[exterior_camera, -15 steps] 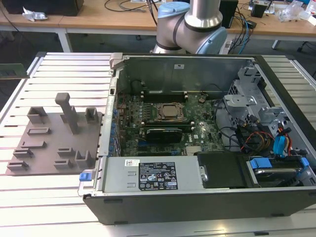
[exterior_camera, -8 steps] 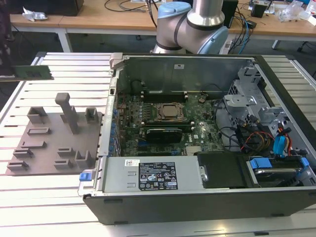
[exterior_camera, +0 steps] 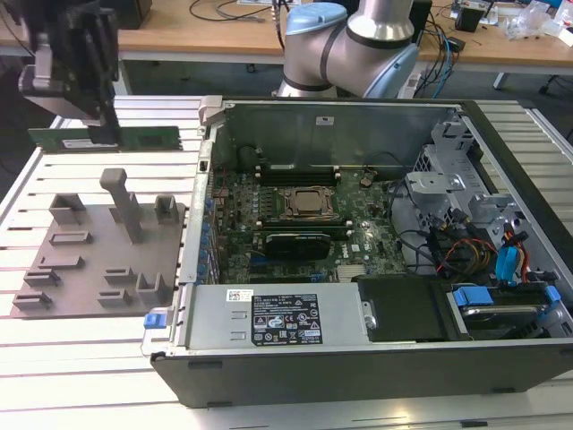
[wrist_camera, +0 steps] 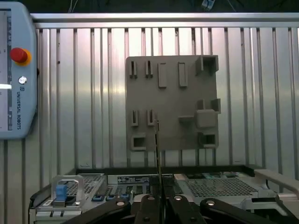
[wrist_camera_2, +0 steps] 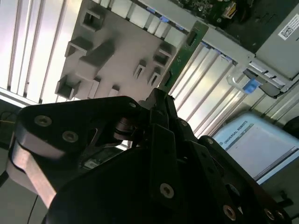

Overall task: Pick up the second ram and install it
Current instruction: 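Pick up the second ram and move it above second insertion slot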

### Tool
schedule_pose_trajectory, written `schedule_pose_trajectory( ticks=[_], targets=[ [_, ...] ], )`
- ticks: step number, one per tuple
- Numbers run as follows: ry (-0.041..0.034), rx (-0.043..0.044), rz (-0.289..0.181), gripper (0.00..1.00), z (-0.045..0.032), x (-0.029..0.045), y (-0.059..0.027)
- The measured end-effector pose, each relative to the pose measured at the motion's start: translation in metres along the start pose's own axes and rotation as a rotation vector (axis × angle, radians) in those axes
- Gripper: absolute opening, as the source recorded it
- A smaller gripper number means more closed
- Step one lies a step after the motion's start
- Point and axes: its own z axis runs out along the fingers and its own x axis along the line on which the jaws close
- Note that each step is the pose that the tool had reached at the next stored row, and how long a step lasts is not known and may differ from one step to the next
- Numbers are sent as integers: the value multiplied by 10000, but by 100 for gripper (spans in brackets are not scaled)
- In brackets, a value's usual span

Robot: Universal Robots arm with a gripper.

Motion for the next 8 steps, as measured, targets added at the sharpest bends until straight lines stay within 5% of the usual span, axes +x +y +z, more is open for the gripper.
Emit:
schedule_pose_trajectory(
  ticks=[3, 5, 7, 8],
  targets=[
    [0, -44, 4, 14, 11, -8, -299],
    [0, -61, 3, 14, 14, -11, -415],
    [0, -104, 5, 14, 20, -19, -684],
    [2, -115, 3, 14, 21, -20, -747]
  ],
)
